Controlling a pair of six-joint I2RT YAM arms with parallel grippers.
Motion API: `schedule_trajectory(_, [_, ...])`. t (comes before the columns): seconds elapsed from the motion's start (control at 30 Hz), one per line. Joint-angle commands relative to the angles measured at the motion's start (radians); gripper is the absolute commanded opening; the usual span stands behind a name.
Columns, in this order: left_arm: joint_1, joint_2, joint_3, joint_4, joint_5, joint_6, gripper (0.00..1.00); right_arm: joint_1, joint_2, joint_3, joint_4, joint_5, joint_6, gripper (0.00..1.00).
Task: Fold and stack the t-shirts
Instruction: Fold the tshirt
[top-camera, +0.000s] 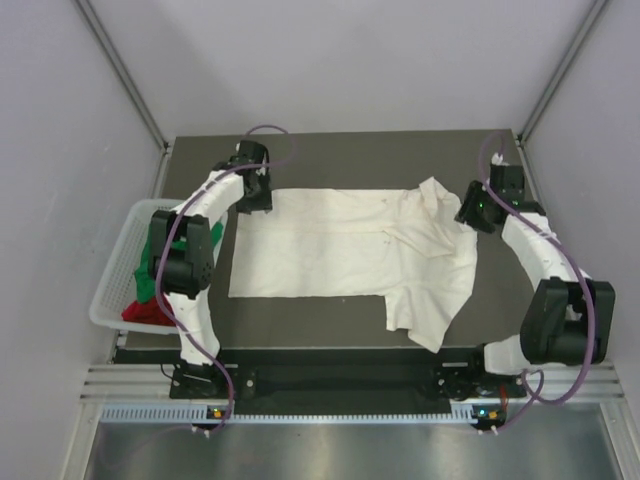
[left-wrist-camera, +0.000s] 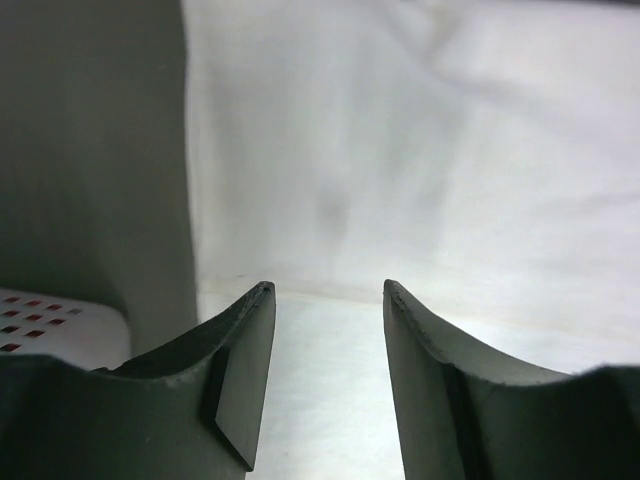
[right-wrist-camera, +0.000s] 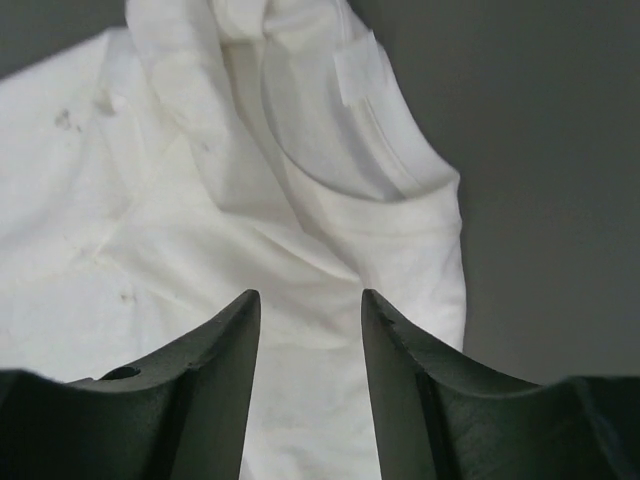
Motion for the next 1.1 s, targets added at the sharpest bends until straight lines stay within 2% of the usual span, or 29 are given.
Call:
schedule_trajectory(0.0, [-0.014,-0.08,0.053,0.092,0.167,-0.053,0.52,-0.011,0.118,0.146,0.098,-0.018,-0.047,0.46])
schedule_trajectory(0.13, [-0.014,-0.039,0.049,0.216,0.239,-0.096,0.52,-0.012,0.265,0.298,0.124,0.013,-0.054,0.47])
schedule_trajectory(0.23, [-0.014,0.002,0.051,0.269,0.262,-0.122,0.52,-0.034,0.384,0.379,0.097,-0.043,-0.1,0.47])
schedule_trajectory(0.27, [-0.014,0.018,0.052,0.274,0.262,-0.133,0.52,-0.043,0.439,0.428,0.08,-0.114,-0.137,0.47])
schedule_trajectory(0.4, [-0.014,0.091,0.083,0.274,0.238,-0.151,0.52,-0.09,0.513,0.485,0.015,-0.171,-0.202,0.46])
schedule_trajectory(0.67, [-0.012,0.225,0.143,0.256,0.128,-0.157,0.52,-0.161,0.663,0.54,0.034,-0.468,-0.317,0.49])
schedule_trajectory(0.9, [-0.014,0.294,0.18,0.221,0.054,-0.159,0.52,-0.173,0.785,0.64,-0.005,-0.469,-0.375,0.52])
schedule_trajectory(0.93, [-0.012,0.297,0.18,0.215,0.048,-0.16,0.52,-0.173,0.797,0.663,-0.003,-0.476,-0.373,0.51])
schedule_trajectory(0.97, [-0.012,0.297,0.178,0.21,0.037,-0.165,0.52,-0.173,0.818,0.675,-0.002,-0.485,-0.37,0.45])
schedule_trajectory(1.0, [-0.014,0.299,0.177,0.207,0.025,-0.168,0.52,-0.173,0.828,0.686,0.002,-0.484,-0.369,0.35])
schedule_trajectory(1.03, [-0.012,0.296,0.175,0.196,-0.004,-0.177,0.52,-0.173,0.831,0.704,0.008,-0.431,-0.366,0.14])
schedule_trajectory(1.07, [-0.012,0.294,0.174,0.193,-0.02,-0.186,0.52,-0.173,0.822,0.705,0.018,-0.388,-0.357,0.05])
